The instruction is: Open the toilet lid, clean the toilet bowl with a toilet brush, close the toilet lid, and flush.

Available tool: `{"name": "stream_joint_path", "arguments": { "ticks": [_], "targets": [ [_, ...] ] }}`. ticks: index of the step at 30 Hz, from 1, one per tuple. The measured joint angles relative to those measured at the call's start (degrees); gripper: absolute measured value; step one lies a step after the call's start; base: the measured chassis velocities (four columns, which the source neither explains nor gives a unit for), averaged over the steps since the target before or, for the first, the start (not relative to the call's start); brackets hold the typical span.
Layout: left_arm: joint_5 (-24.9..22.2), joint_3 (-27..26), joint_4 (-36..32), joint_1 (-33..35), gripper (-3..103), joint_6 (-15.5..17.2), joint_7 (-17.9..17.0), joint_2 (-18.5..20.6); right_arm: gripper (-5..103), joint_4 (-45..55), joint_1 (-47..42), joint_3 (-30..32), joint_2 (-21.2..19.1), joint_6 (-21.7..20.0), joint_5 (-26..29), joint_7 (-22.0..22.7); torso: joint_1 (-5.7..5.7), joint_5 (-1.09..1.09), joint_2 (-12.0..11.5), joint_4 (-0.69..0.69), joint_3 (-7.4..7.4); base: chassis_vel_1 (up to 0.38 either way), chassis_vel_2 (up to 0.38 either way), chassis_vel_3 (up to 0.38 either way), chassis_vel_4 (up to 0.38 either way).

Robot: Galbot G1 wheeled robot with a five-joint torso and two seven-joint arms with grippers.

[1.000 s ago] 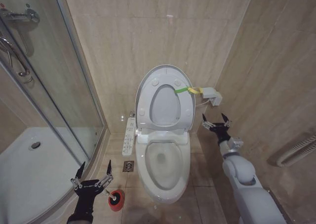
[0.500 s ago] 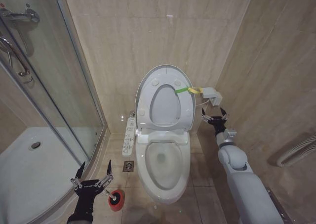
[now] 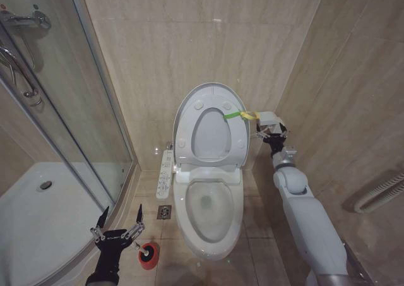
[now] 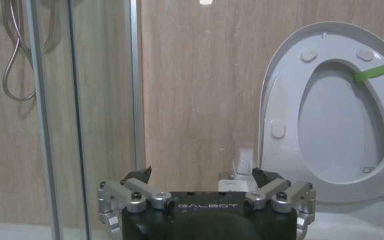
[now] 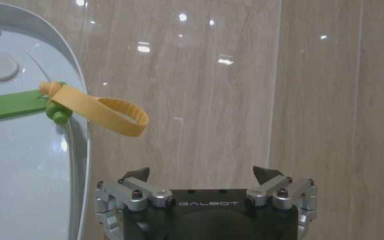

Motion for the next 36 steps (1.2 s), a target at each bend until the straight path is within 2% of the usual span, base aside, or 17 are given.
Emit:
{"name": "stream_joint_path", "arguments": {
  "ticks": [8,18,26,30,36],
  "targets": [
    [0.0,0.0,0.0,0.0,98,0.0,0.0,0.0,100,-4.4,3.3,-0.6,-1.4,2.6,-0.4,-0.1,0.00,-0.01,0.0,-0.02,0.00,0.000,0.000,0.000,0.000],
    [0.0,0.0,0.0,0.0,98,0.0,0.0,0.0,100,-11.3,8.6,-1.6,-0.7,5.0,-0.9,0.3,0.00,-0.01,0.0,-0.01,0.00,0.000,0.000,0.000,0.000],
    [0.0,0.0,0.0,0.0,98,0.0,0.0,0.0,100,-17.5,13.5,-4.3,-0.5,7.2,-0.9,1.7,0.00,0.00,0.0,-0.01,0.00,0.000,0.000,0.000,0.000],
    [0.0,0.0,0.0,0.0,98,0.0,0.0,0.0,100,-22.5,17.5,-6.9,-0.3,10.1,0.3,2.6,-0.01,-0.01,0.0,-0.01,-0.01,0.000,0.000,0.000,0.000],
    [0.0,0.0,0.0,0.0,98,0.0,0.0,0.0,100,-27.1,21.2,-8.7,0.3,12.4,1.6,2.8,0.00,-0.01,0.0,-0.01,0.00,0.000,0.000,0.000,0.000]
  ]
}}
